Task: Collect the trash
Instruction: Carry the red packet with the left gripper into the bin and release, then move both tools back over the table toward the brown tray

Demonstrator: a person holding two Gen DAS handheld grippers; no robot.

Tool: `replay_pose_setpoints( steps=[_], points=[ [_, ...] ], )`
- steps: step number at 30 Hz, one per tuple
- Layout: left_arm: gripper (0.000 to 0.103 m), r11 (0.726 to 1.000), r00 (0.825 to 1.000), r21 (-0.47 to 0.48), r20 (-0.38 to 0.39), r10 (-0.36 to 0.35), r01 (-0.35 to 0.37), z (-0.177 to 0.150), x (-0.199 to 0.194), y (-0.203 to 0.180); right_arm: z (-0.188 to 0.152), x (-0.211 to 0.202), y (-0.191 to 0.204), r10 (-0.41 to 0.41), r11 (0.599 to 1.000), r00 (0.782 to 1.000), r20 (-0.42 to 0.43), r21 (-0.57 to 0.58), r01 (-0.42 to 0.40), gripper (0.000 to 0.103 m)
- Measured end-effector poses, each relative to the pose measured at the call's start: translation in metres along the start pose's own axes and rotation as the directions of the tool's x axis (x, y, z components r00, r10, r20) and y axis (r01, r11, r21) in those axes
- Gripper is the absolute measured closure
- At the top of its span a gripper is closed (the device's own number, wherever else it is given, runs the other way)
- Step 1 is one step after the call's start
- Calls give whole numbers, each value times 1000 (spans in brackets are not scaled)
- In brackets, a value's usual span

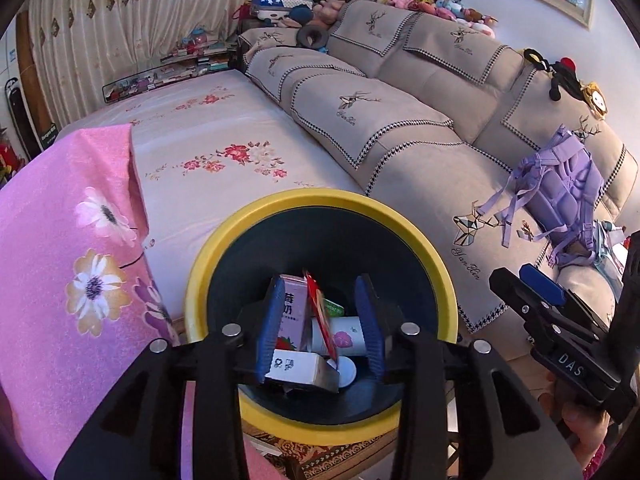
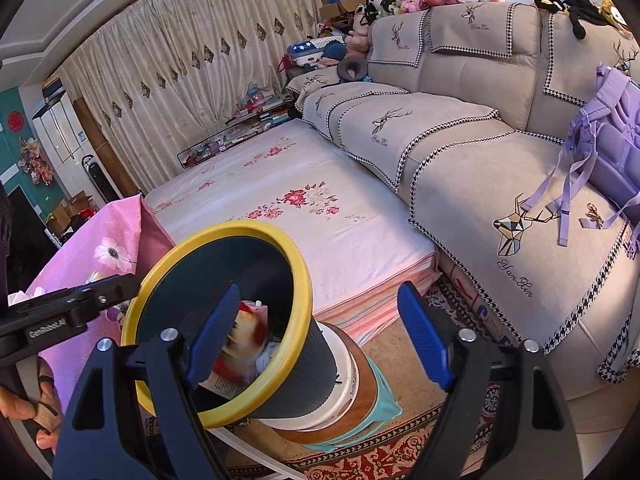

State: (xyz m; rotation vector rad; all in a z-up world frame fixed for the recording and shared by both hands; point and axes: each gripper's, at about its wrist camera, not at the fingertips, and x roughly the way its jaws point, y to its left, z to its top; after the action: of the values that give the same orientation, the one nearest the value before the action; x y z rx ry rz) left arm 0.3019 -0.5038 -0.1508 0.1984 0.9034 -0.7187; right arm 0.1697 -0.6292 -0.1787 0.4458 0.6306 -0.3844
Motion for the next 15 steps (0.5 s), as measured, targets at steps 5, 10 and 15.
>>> replay_pose_setpoints(
  steps=[5,10,15],
  points=[
    [50,999,998,-23,66,26,-24,-13,-44,18,-4,-2,3,0,1000,1000,-8,-3,0,26],
    [34,997,988,-42,139,72,-67,-44,-109,42,-8,-3,19,20,999,1000,-17,-34,-21,26],
    [20,986,969,-108,198,145,-125,-80,-176,84,-11,-6,51,55,995,998,-28,-85,-57,26]
  ],
)
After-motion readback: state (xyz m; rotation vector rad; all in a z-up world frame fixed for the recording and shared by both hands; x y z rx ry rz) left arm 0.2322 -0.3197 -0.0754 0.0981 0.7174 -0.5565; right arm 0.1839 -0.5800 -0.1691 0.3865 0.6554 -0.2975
